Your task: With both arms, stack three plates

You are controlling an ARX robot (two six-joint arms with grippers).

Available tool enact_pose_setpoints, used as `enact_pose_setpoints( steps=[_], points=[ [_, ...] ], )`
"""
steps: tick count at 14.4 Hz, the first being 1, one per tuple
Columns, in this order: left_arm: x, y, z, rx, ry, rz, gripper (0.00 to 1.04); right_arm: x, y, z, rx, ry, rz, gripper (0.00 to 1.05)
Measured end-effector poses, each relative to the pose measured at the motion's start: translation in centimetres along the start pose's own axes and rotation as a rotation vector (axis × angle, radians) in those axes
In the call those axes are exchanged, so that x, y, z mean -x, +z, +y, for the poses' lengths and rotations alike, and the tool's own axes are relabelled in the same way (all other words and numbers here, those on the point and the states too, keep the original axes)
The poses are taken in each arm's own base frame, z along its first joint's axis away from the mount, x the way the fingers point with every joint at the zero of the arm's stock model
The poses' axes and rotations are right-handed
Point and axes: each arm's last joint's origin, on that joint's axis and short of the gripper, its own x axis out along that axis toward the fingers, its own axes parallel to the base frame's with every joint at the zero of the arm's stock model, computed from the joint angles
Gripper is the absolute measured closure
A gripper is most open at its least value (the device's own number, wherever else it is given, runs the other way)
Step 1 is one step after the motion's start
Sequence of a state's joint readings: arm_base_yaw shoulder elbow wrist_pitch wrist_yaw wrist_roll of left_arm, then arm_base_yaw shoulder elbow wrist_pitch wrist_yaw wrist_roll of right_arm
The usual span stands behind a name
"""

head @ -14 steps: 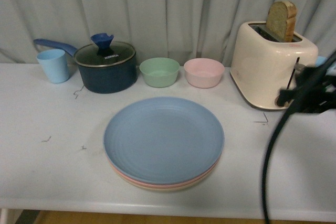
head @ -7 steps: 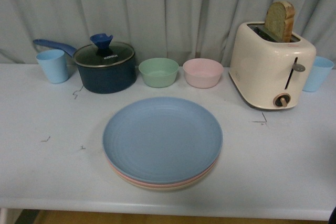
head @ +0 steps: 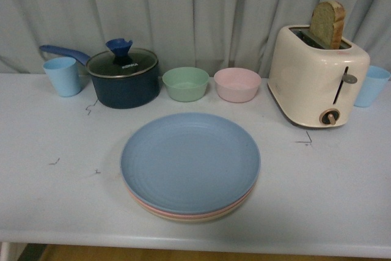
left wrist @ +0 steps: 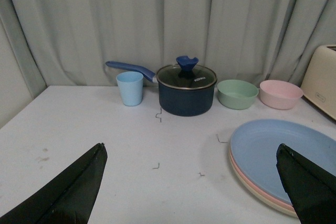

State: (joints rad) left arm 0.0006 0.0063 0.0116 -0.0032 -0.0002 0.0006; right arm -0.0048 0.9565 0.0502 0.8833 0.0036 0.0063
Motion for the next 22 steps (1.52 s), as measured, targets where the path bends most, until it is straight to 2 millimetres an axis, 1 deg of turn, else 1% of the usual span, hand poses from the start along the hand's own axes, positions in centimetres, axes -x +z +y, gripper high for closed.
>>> enact_pose_setpoints(
  steps=[2,4,10,17,22],
  points=[
    [0.0,0.0,0.0,0.000,0.000,0.000,0.07,0.9,0.3,0.0,0.000,0.000,-0.016,1.03],
    [0.0,0.0,0.0,0.000,0.000,0.000,0.07,1.9,0.2,0.0,0.000,0.000,-0.011,1.03],
    [0.0,0.0,0.0,0.000,0.000,0.000,0.07,3.6,0.7,0.0,0.000,0.000,-0.031,1.03],
    [0.0,0.0,0.0,0.000,0.000,0.000,0.07,5.0,0.8,0.0,0.000,0.001,-0.037,1.03],
    [0.0,0.0,0.0,0.000,0.000,0.000,0.07,5.5,0.7,0.0,0.000,0.000,-0.031,1.03]
  ],
)
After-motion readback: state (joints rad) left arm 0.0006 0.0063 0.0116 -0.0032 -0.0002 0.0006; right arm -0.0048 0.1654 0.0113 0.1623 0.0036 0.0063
